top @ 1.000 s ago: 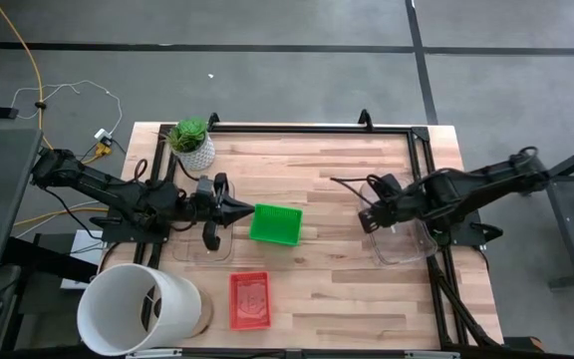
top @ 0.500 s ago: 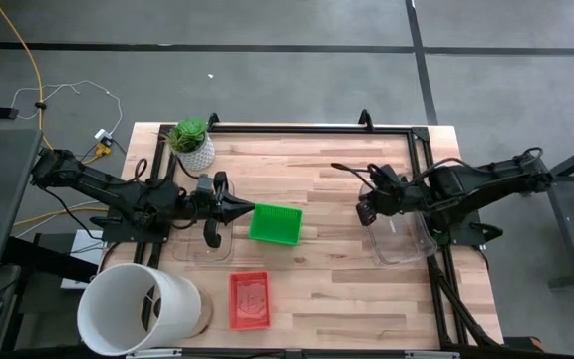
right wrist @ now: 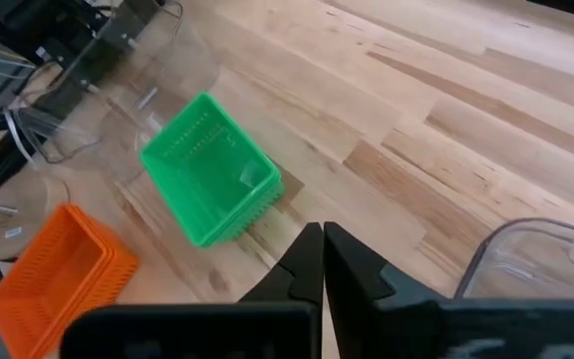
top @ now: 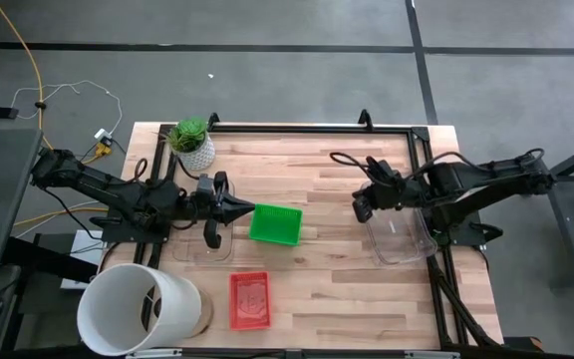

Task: Stack baskets by color
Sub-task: Stack the top center transparent bin on the right transparent bin

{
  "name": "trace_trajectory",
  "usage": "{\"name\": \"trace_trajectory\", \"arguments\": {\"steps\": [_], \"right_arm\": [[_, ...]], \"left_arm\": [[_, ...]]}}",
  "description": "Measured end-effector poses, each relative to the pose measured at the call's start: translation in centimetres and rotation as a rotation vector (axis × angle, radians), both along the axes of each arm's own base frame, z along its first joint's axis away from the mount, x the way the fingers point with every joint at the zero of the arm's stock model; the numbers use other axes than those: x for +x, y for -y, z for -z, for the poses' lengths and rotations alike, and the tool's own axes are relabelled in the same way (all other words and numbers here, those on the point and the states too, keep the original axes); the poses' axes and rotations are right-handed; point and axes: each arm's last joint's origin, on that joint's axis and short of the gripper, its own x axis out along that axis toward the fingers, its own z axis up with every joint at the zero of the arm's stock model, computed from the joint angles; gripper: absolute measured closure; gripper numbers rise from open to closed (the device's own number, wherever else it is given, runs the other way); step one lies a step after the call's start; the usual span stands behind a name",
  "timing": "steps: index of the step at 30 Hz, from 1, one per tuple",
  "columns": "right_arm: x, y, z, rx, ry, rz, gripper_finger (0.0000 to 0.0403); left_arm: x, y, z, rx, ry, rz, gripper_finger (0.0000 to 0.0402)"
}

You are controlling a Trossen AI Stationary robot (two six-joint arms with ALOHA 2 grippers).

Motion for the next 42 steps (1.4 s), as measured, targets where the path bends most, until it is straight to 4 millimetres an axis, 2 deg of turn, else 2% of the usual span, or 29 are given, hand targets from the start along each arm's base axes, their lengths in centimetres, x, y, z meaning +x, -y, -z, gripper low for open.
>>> {"name": "trace_trajectory", "arguments": {"steps": [33,38,42], "right_arm": [[0.6,-0.2,-0.4,0.021,0.045,-0.114,0.0403],[0.0,-0.2,-0.8,0.008,0.045,-0.164,0.0403],[-1.3,0.0,-0.7,0.007,0.061,-0.181,0.0403]], "left_arm": [[0.0,0.0,0.0,0.0,0.0,0.012,0.0402],[0.0,0.1,0.0,-0.002,0.001,0.027,0.0402],[0.0,0.0,-0.1,-0.011,0.012,0.025,0.0401]]}}
